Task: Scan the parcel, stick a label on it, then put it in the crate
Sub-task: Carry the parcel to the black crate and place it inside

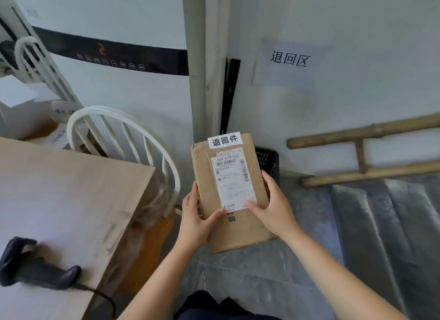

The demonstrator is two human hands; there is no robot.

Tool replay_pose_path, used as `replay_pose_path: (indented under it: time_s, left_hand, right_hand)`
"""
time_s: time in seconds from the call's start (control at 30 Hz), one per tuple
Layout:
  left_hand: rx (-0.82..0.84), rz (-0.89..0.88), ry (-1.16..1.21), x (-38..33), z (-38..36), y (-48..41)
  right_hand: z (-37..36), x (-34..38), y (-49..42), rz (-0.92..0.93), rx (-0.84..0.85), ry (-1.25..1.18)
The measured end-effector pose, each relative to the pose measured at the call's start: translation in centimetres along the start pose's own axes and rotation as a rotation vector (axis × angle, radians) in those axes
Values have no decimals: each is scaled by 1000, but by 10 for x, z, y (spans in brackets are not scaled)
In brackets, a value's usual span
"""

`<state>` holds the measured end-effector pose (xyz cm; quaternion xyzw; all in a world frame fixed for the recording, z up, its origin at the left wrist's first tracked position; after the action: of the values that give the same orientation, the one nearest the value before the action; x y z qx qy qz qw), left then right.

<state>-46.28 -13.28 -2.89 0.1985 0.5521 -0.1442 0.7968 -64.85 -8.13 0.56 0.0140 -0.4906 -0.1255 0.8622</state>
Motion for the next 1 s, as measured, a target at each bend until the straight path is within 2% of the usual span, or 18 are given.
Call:
replay_pose_path:
  time_s: [0.37,0.63,0.8,1.0]
  left_hand:
    - [273,65,-41,7,-32,-127]
    - [309,93,-109,39,-60,-243]
    - [313,74,-102,94,-106,-311]
    - [336,112,-124,223,-181,-391]
  right_hand:
    - [25,-67,-74,-197,-110,-85]
    - [26,-133,-170,-248,-178,-183]
    - [19,-214,-228,-256,-202,-197]
    - [-21,-364,-303,-322,-176,-169]
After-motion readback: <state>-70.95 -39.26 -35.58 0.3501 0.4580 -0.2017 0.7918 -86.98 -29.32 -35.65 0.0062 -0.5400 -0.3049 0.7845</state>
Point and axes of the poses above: each hand's wrist, its own y-axis away from the middle knuckle, its own z-axis out of the back of the hand, x = y × z, the point moved 1 cm from there along -y, towards the middle knuckle, and after that the axes turned 10 degrees about x, right-handed, at the moved point
